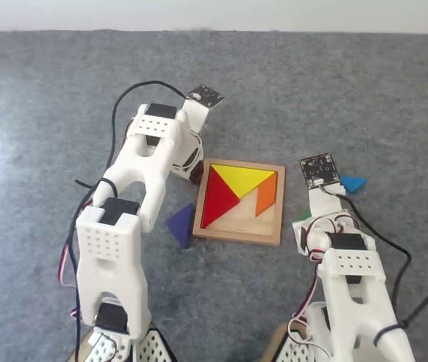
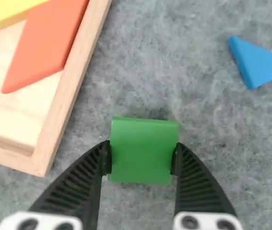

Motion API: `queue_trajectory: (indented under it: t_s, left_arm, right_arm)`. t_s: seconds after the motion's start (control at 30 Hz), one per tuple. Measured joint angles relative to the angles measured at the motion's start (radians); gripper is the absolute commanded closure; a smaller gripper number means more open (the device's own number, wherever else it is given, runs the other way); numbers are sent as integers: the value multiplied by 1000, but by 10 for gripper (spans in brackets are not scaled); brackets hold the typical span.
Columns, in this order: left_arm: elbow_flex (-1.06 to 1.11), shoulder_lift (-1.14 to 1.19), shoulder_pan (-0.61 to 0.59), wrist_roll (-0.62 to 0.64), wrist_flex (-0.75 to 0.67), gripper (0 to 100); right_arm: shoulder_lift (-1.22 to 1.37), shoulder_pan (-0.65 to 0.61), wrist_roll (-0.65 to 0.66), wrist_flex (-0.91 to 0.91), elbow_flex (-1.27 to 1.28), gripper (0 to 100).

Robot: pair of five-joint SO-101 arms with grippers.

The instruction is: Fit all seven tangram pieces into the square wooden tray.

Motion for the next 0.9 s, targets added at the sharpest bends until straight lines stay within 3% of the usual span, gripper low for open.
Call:
queue_trajectory:
  t_s: [0.2,0.37,0.63,0.9]
  left_arm:
    - [0,0,0,2,0,809]
    - [0,-2,5,3,8,891]
    - [-28,-12,-41,103,63,939]
    - [124,-233,-147,157,86,944]
  right_arm:
    - [0,0,0,0,0,797]
    - [0,0,0,0,0,797]
    - [0,0,0,0,0,797]
    - [0,0,0,-9,0,797]
